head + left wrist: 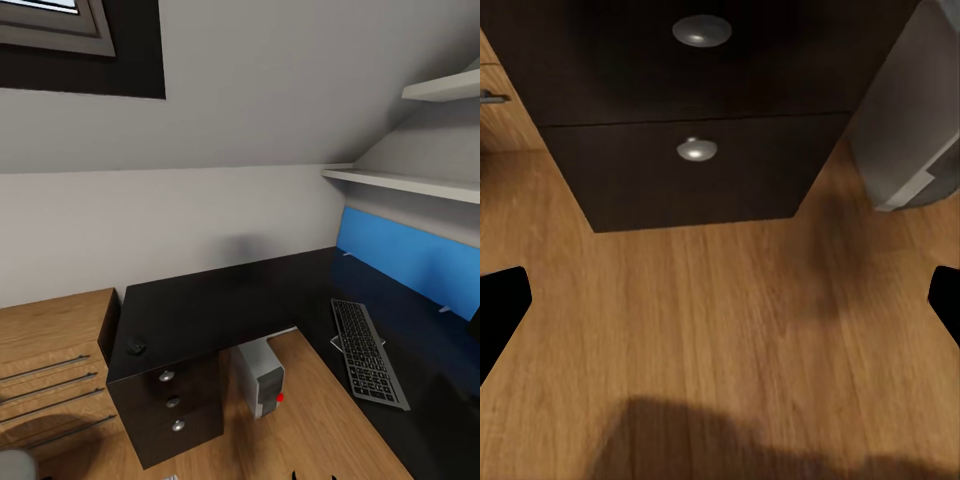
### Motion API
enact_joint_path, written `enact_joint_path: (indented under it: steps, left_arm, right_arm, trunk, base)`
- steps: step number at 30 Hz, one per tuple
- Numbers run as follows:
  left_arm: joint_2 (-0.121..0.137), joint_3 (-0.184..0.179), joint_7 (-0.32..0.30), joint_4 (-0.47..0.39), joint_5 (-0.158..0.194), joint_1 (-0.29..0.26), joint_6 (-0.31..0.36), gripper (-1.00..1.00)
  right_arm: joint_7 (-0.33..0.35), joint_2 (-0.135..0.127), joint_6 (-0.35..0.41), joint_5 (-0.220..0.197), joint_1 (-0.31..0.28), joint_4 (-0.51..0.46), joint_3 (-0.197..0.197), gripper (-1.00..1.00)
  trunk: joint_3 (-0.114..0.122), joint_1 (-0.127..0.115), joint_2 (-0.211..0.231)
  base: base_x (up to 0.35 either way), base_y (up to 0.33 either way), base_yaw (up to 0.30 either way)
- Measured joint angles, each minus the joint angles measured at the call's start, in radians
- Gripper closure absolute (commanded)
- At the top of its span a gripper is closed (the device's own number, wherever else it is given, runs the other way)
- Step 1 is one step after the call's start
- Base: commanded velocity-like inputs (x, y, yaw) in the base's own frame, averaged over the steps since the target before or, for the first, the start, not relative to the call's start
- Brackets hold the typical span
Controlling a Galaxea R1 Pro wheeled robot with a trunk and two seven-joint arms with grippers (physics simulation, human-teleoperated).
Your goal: In the bedroom, organize the workspace by keeping the computer under the desk, ensuring the monitor is on the desk, placing the keyboard on the desk next to the monitor, placing the mouse on the desk next to the keyboard, moving the folder from the swivel chair onto the desk next to the mouse, stacking the notebook on top of the folder with the pen on top of the notebook, and positioning the swivel chair next to the desk.
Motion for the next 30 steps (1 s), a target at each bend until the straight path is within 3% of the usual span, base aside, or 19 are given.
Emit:
enact_joint_path:
  steps: [8,11,14,16,19,21,25,26,30]
  left_arm:
    - [-0.002,-0.004,0.001,-0.01,-0.001,0.0,0.005,-1.0]
    - [-0.017,-0.011,0.002,-0.034,-0.003,0.0,0.024,-1.0]
    - [-0.043,-0.014,0.004,-0.111,-0.007,0.0,0.09,-1.0]
    - [-0.053,-0.016,0.013,-0.166,-0.011,0.0,0.144,-1.0]
    - [-0.072,-0.019,0.091,-0.343,-0.04,0.0,0.299,-1.0]
    - [-0.087,-0.019,0.151,-0.448,-0.058,0.0,0.401,-1.0]
    - [-0.126,-0.019,0.209,-0.545,-0.073,-0.002,0.545,-1.0]
    - [-0.146,-0.019,0.219,-0.556,-0.076,-0.036,0.592,-1.0]
    - [-0.173,-0.018,0.23,-0.541,-0.075,-0.137,0.654,-1.0]
  right_arm:
    - [-0.014,-0.003,-0.01,-0.015,-0.001,-0.07,-0.016,-1.0]
    - [-0.046,-0.002,0.007,-0.016,-0.001,-0.155,-0.017,-1.0]
    - [-0.102,-0.004,0.079,-0.014,-0.001,-0.275,-0.015,-1.0]
    - [-0.129,-0.006,0.137,-0.013,-0.001,-0.345,-0.015,-1.0]
    - [-0.167,-0.031,0.312,-0.012,-0.001,-0.529,-0.029,-1.0]
    - [-0.175,-0.061,0.409,-0.015,-0.002,-0.639,-0.06,-1.0]
    - [-0.178,-0.084,0.55,-0.019,-0.021,-0.795,-0.114,-1.0]
    - [-0.178,-0.089,0.622,-0.024,-0.065,-0.84,-0.14,-1.0]
    - [-0.179,-0.093,0.78,-0.023,-0.19,-0.865,-0.203,-1.0]
  trunk:
    - [0.0,0.0,0.0]
    - [0.0,0.0,0.0]
    - [0.0,0.0,0.0]
    - [0.0,0.0,0.0]
    - [0.0,0.0,0.0]
    - [0.0,0.0,0.0]
    - [0.0,0.0,0.0]
    - [0.0,0.0,0.0]
    - [0.0,0.0,0.0]
  base:
    - [0.0,0.0,0.0]
    - [0.0,0.0,0.0]
    - [0.0,0.0,0.0]
    - [0.0,0.0,0.0]
    - [0.0,0.0,0.0]
    - [0.0,0.0,0.0]
    - [0.0,0.0,0.0]
    - [0.0,0.0,0.0]
    - [0.0,0.0,0.0]
